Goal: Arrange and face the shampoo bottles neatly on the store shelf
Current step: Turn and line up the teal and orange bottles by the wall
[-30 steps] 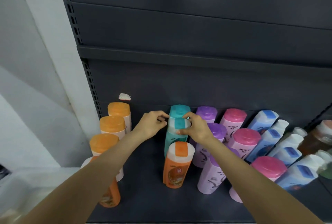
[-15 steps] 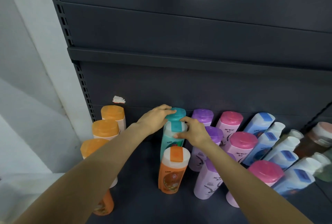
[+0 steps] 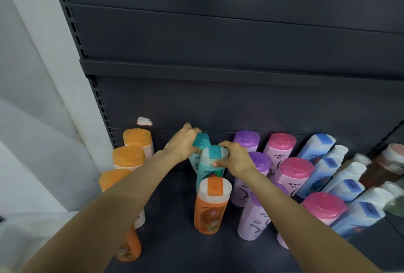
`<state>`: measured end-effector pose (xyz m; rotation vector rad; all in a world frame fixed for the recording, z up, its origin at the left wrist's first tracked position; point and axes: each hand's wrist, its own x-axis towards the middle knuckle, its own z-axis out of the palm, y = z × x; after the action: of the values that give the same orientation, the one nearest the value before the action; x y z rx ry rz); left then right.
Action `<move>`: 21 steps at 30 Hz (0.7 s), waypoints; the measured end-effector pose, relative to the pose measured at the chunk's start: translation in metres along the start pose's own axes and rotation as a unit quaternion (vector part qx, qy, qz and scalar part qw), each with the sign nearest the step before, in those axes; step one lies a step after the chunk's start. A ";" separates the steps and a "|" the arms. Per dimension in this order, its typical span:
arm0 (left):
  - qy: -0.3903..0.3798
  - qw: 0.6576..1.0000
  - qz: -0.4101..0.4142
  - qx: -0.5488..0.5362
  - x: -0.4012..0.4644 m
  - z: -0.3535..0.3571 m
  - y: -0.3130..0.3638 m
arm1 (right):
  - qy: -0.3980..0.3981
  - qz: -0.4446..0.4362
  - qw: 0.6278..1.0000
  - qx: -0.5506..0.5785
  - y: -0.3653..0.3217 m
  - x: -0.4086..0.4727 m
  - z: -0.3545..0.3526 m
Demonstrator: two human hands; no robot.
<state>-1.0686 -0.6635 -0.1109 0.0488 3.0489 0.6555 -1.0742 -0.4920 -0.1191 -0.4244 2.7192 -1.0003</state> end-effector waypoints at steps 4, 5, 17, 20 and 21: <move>0.024 1.000 -0.020 -0.004 -0.013 -0.004 -0.002 | 0.011 0.001 1.000 -0.026 -0.006 -0.008 0.002; 0.034 0.999 -0.018 0.003 -0.018 -0.006 -0.002 | 0.010 0.001 0.999 -0.042 -0.008 -0.010 0.002; 0.279 0.956 0.018 -0.089 -0.126 -0.097 -0.003 | 0.056 -0.059 0.995 0.065 -0.070 -0.032 -0.003; 0.344 0.929 0.032 -0.133 -0.151 -0.115 -0.007 | 0.070 0.005 0.986 0.150 -0.084 -0.034 0.002; 0.363 0.919 0.035 -0.153 -0.159 -0.120 -0.009 | 0.067 0.031 0.974 0.213 -0.087 -0.035 0.003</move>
<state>-0.9134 -0.7262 -0.0030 -0.1228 3.5764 1.4321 -1.0232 -0.5454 -0.0608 -0.1989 2.5040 -1.5943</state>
